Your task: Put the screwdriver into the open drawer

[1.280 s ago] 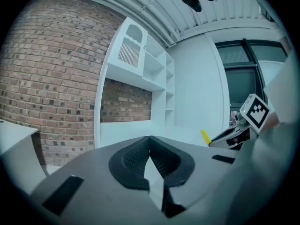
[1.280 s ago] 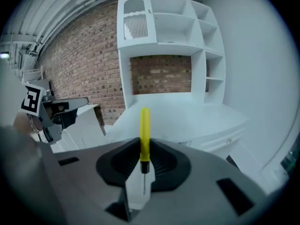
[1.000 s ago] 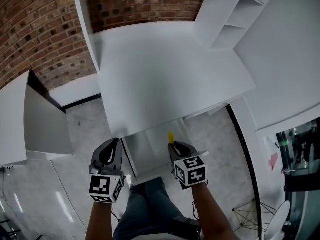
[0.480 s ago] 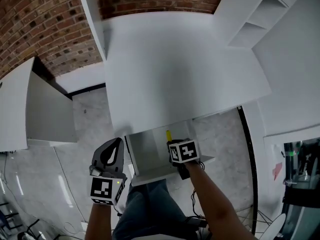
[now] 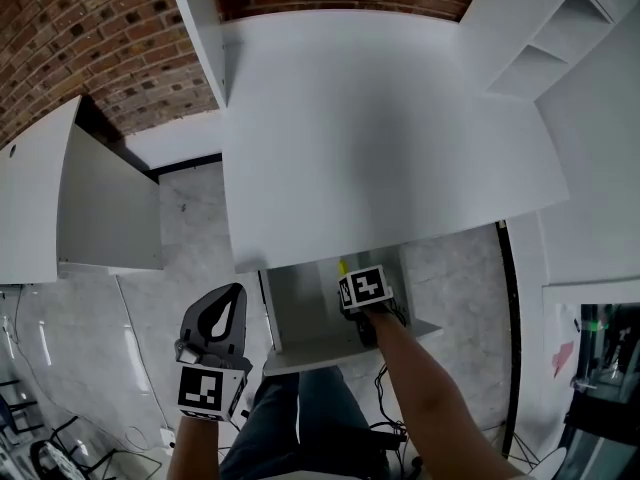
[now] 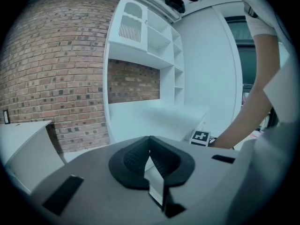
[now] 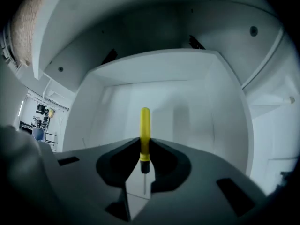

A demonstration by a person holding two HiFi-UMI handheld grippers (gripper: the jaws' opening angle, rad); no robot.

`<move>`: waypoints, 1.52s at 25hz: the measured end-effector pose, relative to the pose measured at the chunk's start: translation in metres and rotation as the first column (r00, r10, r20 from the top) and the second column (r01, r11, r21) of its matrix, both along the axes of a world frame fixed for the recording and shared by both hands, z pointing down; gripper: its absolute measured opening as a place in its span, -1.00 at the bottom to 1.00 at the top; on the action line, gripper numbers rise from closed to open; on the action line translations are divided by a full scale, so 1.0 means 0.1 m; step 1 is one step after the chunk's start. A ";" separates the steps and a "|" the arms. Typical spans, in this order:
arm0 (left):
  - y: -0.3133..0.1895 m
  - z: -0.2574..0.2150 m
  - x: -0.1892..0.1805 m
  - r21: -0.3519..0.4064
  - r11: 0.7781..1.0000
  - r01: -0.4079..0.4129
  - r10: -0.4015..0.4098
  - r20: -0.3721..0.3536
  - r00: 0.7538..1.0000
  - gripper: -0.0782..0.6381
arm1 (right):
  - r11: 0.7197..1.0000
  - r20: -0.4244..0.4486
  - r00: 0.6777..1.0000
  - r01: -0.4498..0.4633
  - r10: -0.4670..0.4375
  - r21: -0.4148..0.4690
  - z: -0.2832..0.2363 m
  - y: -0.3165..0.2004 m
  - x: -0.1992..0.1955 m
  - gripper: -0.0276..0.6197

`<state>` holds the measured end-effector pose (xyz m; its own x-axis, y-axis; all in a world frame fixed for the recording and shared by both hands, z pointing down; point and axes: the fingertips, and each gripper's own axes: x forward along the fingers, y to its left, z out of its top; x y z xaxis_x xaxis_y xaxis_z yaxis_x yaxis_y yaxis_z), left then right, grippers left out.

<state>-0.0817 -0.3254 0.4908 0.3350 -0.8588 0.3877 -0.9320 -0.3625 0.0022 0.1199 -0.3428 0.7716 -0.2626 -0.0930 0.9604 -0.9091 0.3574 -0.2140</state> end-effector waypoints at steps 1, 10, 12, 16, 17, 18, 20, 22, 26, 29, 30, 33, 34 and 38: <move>0.01 0.02 -0.01 0.000 1.000 0.005 -0.005 -0.002 1.000 -0.75 | 1.000 -0.010 1.000 0.000 0.000 -0.007 0.06 0.00 0.00 -0.69; -0.02 0.04 -0.22 0.009 0.997 0.071 -0.071 0.007 0.997 -0.75 | 1.000 -0.021 1.000 -0.015 0.015 -0.013 0.31 -0.01 -0.05 -0.69; -0.02 0.04 -0.23 0.002 0.997 0.082 -0.082 0.006 0.997 -0.75 | 1.000 -0.032 0.999 -0.016 0.016 -0.011 0.33 -0.02 -0.04 -0.67; -0.02 0.00 -0.22 0.002 0.997 0.072 -0.072 0.001 0.997 -0.75 | 1.000 -0.047 0.999 -0.015 0.014 -0.014 0.31 0.01 -0.05 -0.54; -0.03 -0.01 -0.22 0.008 0.998 0.068 -0.068 0.000 0.998 -0.75 | 1.000 -0.048 0.999 -0.020 0.020 -0.010 0.28 0.00 -0.05 -0.46; -0.04 -0.02 -0.21 0.009 0.998 0.066 -0.066 -0.002 0.998 -0.75 | 1.000 -0.050 0.998 -0.027 0.027 -0.001 0.24 -0.01 -0.04 -0.44; -0.05 -0.04 -0.19 -0.002 0.998 0.061 -0.061 -0.012 0.998 -0.75 | 0.999 -0.045 0.998 -0.042 0.043 0.025 0.12 -0.05 -0.03 -0.44; -0.07 -0.07 -0.17 0.000 0.999 0.052 -0.052 -0.021 0.998 -0.75 | 0.997 -0.023 0.998 -0.056 0.057 0.052 -0.05 -0.08 -0.03 -0.44; -0.17 -0.17 -0.06 0.030 0.999 0.027 -0.026 -0.048 0.999 -0.75 | 0.989 0.033 0.998 -0.066 0.062 0.130 -0.53 -0.14 -0.03 -0.45; -0.25 -0.27 0.06 0.043 0.999 0.006 -0.003 -0.076 0.997 -0.75 | 0.976 0.065 0.997 -0.058 0.045 0.211 -0.93 -0.20 -0.02 -0.54; -0.28 -0.32 0.09 0.059 0.998 -0.002 0.007 -0.081 0.997 -0.75 | 0.969 0.075 0.996 -0.061 0.044 0.239 -1.07 -0.21 -0.02 -0.57; -0.36 -0.51 0.18 0.108 0.994 -0.024 0.034 -0.093 0.995 -0.75 | 0.938 0.120 0.991 -0.095 0.058 0.332 -1.55 -0.26 -0.03 -0.67; -0.38 -0.56 0.21 0.119 0.992 -0.030 0.041 -0.098 0.994 -0.75 | 0.925 0.135 0.989 -0.108 0.062 0.365 -1.73 -0.28 -0.03 -0.73; -0.49 -0.82 0.36 0.172 0.984 -0.046 0.066 -0.115 0.991 -0.75 | 0.856 0.165 0.986 -0.118 0.039 0.503 -2.49 -0.30 0.03 -0.86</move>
